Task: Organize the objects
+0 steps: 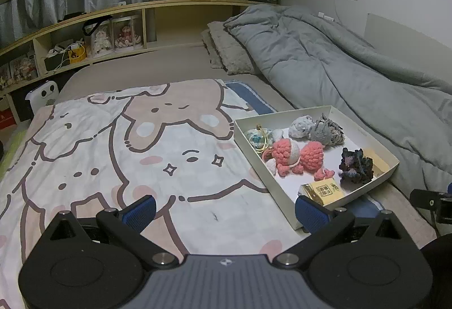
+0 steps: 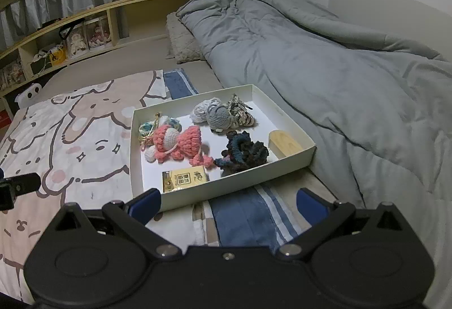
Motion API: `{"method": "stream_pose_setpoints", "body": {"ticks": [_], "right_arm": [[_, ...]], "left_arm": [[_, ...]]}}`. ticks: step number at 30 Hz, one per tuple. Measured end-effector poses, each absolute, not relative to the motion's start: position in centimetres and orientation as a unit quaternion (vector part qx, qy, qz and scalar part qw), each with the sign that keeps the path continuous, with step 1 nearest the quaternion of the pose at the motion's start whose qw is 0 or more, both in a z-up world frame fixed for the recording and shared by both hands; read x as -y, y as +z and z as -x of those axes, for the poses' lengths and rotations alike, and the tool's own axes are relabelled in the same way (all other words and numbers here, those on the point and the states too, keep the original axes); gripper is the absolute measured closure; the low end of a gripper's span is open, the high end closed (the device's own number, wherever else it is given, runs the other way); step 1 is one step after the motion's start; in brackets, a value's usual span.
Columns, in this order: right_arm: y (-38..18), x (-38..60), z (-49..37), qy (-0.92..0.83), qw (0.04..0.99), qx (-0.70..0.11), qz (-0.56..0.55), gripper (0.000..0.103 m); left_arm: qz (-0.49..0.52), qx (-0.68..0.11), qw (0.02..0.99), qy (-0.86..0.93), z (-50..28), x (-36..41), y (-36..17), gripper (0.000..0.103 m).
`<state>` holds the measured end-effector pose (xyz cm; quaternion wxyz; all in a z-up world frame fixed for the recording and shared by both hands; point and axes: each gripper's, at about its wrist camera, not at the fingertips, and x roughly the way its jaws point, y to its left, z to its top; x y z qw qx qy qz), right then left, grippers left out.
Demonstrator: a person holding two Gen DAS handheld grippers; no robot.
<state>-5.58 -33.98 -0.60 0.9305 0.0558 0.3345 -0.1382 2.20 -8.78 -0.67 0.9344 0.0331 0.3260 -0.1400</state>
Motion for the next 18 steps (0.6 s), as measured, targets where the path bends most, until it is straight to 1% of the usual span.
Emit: {"method": "stream_pose_setpoints", "body": {"ticks": [18], "right_arm": [[-0.65,33.89,5.49,-0.143,0.929,-0.337,-0.055,0.000]], "left_arm": [[-0.039,-0.326,0.933,-0.147,-1.94,9.10,-0.57,0.000]]}}
